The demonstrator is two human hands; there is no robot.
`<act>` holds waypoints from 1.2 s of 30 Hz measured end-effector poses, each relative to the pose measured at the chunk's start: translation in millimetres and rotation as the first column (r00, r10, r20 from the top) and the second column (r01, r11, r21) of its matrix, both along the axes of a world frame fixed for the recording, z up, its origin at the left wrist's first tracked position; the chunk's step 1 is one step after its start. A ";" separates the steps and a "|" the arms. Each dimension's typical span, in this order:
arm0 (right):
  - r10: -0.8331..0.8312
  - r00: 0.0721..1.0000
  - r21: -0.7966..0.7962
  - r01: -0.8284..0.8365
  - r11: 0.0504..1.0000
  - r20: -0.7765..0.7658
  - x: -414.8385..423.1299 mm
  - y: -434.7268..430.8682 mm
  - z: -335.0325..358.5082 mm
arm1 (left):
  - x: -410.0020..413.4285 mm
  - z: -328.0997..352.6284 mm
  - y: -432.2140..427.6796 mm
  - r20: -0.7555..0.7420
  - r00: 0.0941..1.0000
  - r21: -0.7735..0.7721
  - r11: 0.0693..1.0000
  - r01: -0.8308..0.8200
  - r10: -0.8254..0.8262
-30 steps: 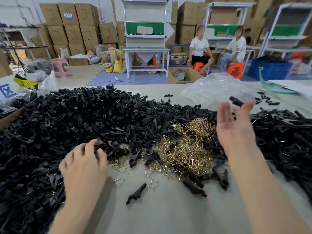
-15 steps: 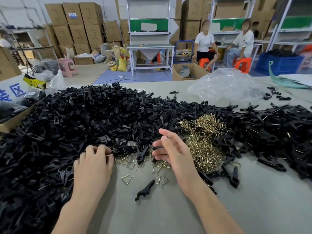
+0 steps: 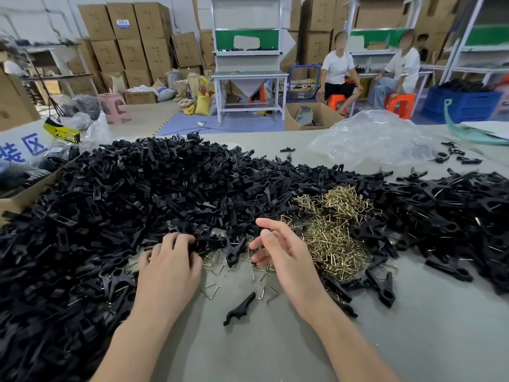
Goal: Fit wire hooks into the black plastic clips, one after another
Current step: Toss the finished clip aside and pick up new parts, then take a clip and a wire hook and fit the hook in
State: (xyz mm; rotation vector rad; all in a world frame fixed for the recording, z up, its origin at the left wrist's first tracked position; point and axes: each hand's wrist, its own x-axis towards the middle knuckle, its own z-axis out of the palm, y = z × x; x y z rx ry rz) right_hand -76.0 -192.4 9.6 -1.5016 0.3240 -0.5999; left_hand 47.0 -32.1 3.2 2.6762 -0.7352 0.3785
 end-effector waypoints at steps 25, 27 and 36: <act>0.025 1.000 -0.081 -0.026 0.996 -0.007 -0.3 2.7 -6.1 | -9.4 10.6 -4.4 0.069 0.976 -0.473 0.854 0.216 -0.208; 0.040 0.999 -0.094 -0.041 0.995 -0.013 0.5 6.1 -5.5 | -19.1 10.7 -11.0 0.100 0.954 -0.467 0.833 0.296 -0.283; 0.025 0.998 0.164 -0.033 0.986 0.049 6.1 4.6 -4.3 | -39.7 -1.6 -28.5 0.128 0.883 -0.400 0.791 0.463 -0.453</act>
